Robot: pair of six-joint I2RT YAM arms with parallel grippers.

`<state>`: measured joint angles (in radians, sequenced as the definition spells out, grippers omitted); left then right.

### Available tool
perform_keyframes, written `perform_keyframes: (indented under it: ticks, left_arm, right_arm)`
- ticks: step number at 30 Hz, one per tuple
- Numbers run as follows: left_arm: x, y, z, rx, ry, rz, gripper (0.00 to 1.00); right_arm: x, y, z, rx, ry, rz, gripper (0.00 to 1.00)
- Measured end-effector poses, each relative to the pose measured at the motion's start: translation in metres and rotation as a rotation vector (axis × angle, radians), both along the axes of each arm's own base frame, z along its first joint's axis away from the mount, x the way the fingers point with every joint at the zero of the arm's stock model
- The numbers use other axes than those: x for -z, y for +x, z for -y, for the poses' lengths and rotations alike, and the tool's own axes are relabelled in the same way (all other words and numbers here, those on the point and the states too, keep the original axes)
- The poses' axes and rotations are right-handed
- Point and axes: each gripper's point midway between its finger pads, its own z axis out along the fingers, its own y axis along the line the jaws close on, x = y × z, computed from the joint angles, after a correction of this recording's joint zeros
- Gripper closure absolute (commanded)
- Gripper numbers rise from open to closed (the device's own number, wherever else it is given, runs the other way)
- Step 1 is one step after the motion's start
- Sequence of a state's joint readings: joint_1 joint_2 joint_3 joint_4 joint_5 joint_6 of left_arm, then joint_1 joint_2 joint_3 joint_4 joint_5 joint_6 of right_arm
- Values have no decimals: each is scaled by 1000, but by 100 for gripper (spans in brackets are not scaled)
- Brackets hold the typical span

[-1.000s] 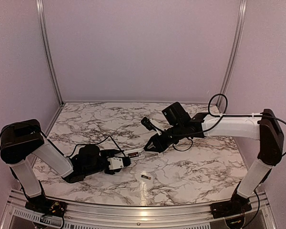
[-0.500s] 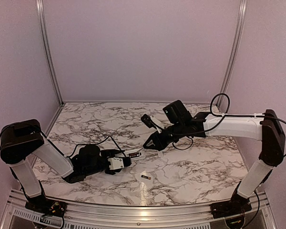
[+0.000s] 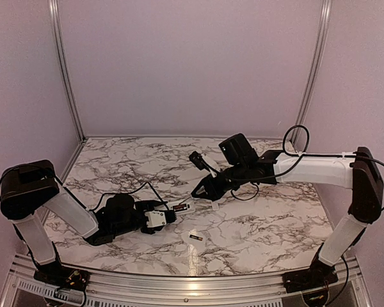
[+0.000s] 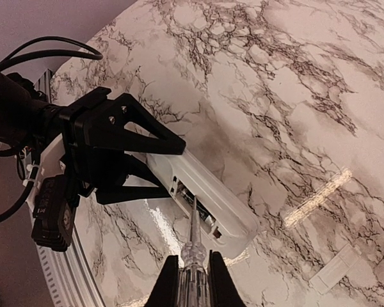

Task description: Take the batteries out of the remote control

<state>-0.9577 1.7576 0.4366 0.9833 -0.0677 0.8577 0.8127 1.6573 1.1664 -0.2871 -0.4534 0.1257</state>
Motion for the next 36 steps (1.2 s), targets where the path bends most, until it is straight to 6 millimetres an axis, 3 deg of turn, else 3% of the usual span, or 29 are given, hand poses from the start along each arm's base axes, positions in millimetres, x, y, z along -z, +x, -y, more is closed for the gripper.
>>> perform_keyframes:
  ticks: [19, 36]
  left_arm:
    - [1, 0, 5, 8, -13, -39, 100]
    - [11, -5, 4, 25, 18, -75, 100]
  right_arm:
    - [6, -6, -3, -1, -37, 19, 100]
    - [28, -7, -2, -15, -129, 31, 100]
